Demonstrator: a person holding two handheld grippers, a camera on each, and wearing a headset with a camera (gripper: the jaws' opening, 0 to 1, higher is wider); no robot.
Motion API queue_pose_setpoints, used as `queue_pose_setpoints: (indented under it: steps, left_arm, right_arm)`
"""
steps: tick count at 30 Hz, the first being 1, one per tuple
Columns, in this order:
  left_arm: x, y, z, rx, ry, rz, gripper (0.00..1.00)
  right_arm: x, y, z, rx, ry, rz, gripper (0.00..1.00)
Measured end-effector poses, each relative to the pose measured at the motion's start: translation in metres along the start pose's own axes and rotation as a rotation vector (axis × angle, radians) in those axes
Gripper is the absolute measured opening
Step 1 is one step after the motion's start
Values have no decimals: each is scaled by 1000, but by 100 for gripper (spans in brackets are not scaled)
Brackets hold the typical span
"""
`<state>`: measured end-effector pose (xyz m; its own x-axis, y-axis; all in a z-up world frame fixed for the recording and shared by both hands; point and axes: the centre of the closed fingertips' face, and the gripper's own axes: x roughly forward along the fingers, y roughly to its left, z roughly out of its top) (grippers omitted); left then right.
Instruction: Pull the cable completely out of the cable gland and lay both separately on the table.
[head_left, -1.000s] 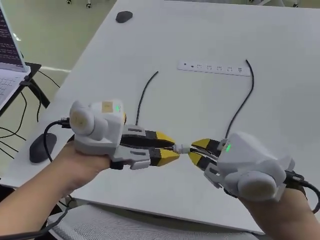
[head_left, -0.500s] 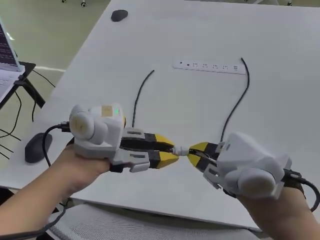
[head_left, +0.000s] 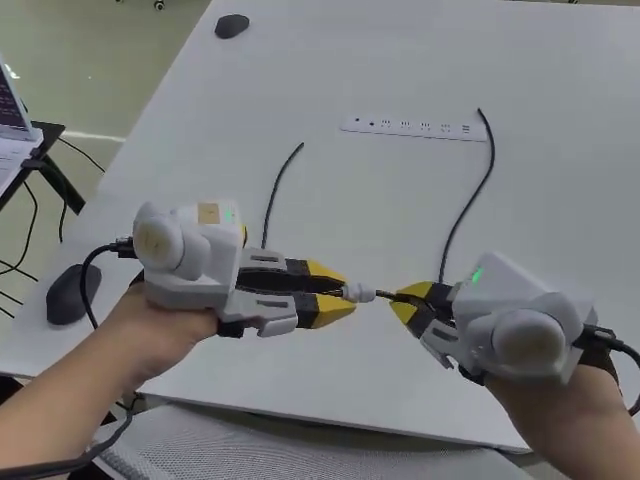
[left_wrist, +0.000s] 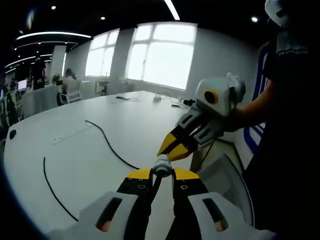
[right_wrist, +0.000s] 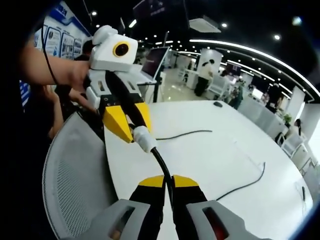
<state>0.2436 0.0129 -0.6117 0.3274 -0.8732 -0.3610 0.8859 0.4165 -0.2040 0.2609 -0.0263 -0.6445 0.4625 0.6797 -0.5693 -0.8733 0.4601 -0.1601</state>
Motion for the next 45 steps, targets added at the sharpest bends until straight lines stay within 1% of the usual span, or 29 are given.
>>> queue_pose_setpoints:
  steps: [4, 6, 9, 10, 16, 19, 22, 23, 24, 25, 26, 29, 30, 33, 35, 38, 40, 43, 44, 45]
  left_arm:
    - [2, -2, 1, -3, 0, -12, 15]
    - [2, -2, 2, 0, -2, -15, 15]
    - [3, -3, 2, -5, -4, -18, 15]
    - [4, -3, 1, -6, -5, -20, 15]
    - [3, -4, 0, -13, -5, -30, 15]
    - [2, -5, -1, -16, -4, -35, 15]
    - [1, -5, -1, -29, -12, -38, 15]
    - [1, -5, -2, -33, -15, -40, 15]
    - [0, -5, -2, -36, -17, -41, 15]
    - [0, -5, -2, -40, -18, -42, 15]
    - [-1, -5, -3, -43, -21, -43, 15]
    - [-2, -5, -3, -52, -28, -44, 15]
    - [-2, -4, -3, -54, -29, -44, 15]
    - [-2, -5, -6, -52, -23, -44, 15]
    - [-1, -5, -6, -58, -26, -45, 15]
    - [-2, -3, -4, -62, -30, -41, 15]
    - [-3, 0, -2, -62, -30, -33, 15]
    - [-4, 2, -4, -59, -22, -28, 15]
    - [-4, 3, -5, -62, -17, -27, 15]
    - [-4, 3, -5, -63, -16, -27, 15]
  right_arm:
    - [-2, -5, -10, 36, 19, -14, 0]
    - [-2, -8, -13, 58, 15, -22, 0]
    - [0, -12, -22, 83, 34, -31, 0]
    - [0, -14, -25, 105, 38, -37, 0]
    - [3, -19, -38, 166, 61, -57, 0]
    - [7, -24, -50, 228, 79, -77, 0]
    - [11, -28, -61, 272, 104, -95, 0]
    - [12, -28, -63, 286, 107, -100, 0]
    - [12, -29, -68, 317, 120, -105, 0]
    - [13, -29, -69, 324, 122, -107, 0]
    - [13, -30, -74, 360, 130, -114, 0]
    - [15, -31, -80, 421, 140, -118, 0]
    - [15, -29, -81, 455, 141, -109, 0]
    - [16, -29, -80, 446, 144, -112, 0]
    - [16, -29, -80, 441, 145, -113, 0]
    - [14, -29, -78, 449, 143, -109, 0]
    - [11, -30, -76, 461, 128, -110, 0]
    - [10, -28, -77, 420, 129, -93, 1]
    - [8, -27, -76, 386, 124, -90, 1]
    - [7, -26, -75, 374, 121, -86, 1]
